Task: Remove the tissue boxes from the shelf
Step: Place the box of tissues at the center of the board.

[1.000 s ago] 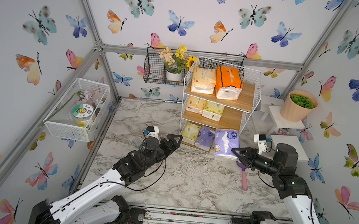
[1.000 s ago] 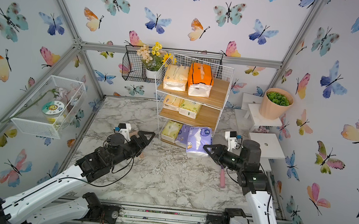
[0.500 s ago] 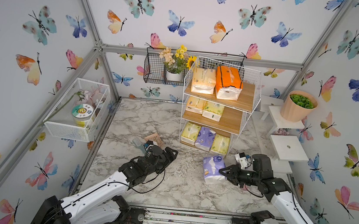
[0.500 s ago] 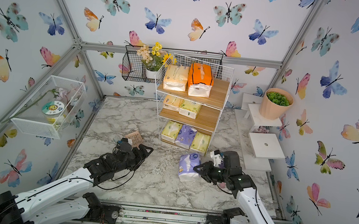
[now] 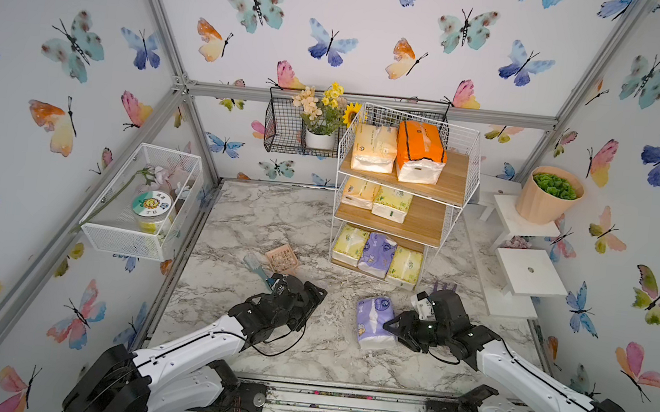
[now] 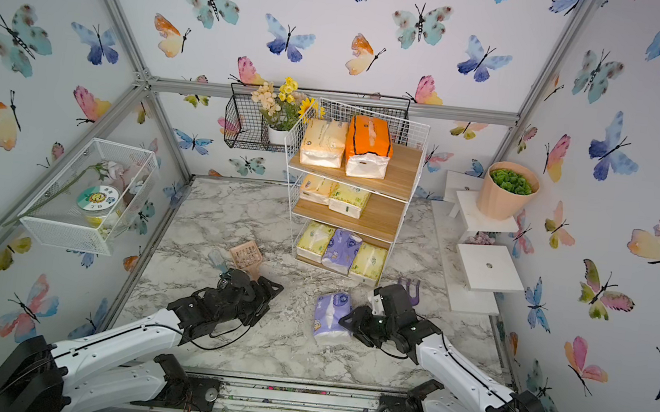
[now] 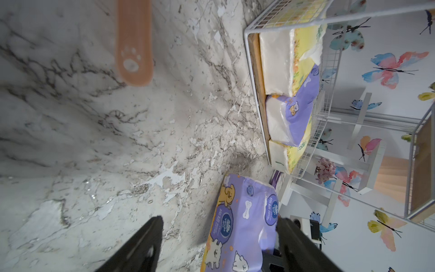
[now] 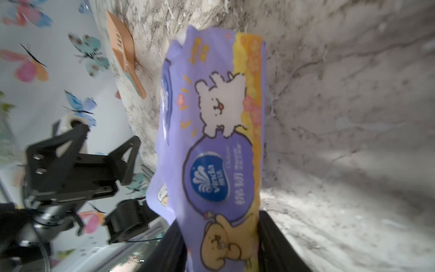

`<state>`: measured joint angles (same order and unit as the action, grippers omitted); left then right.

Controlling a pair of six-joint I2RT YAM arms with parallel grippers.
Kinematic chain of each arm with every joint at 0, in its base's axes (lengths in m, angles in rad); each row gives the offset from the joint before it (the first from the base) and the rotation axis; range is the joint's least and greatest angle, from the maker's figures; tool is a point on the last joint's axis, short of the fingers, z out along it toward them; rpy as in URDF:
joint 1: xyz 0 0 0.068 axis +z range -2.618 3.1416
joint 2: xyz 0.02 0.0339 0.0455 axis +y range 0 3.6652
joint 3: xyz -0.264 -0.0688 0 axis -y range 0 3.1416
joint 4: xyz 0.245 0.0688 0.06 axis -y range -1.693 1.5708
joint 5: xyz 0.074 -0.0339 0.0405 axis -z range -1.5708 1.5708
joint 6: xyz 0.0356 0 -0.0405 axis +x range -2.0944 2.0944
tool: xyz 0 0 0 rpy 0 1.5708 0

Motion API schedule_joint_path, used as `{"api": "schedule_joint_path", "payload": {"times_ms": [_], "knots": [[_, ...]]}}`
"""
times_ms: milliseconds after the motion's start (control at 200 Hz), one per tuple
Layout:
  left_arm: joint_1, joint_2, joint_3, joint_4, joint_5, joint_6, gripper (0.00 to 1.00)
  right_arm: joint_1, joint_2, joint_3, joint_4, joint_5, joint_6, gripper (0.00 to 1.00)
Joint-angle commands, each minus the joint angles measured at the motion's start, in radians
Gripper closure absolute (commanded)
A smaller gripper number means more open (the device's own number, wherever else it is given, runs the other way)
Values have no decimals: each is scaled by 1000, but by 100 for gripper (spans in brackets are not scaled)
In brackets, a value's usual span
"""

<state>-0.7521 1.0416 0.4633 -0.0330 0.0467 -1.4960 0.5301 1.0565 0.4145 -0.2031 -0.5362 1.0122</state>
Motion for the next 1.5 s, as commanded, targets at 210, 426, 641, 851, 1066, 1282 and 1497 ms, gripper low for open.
{"api": "schedule_joint_path", "payload": {"times_ms": [210, 426, 641, 851, 1066, 1282, 1497], "knots": [[-94, 101, 24, 96, 57, -66, 27, 2, -47, 106, -304, 263, -149, 29], [-92, 301, 128, 218, 219, 123, 36, 2, -102, 169, -354, 280, -107, 35], [-95, 458, 252, 162, 286, 259, 49, 2, -170, 218, -397, 325, -78, 36], [-113, 526, 280, 160, 296, 266, 60, 2, -175, 251, -437, 312, -68, 37], [-157, 620, 348, 192, 329, 278, 73, 2, -212, 220, -400, 296, -9, 39], [-176, 659, 376, 209, 331, 272, 78, 2, -220, 214, -406, 298, 1, 40], [-175, 630, 389, 188, 286, 276, 61, 2, -214, 250, -443, 328, -29, 38]]}}
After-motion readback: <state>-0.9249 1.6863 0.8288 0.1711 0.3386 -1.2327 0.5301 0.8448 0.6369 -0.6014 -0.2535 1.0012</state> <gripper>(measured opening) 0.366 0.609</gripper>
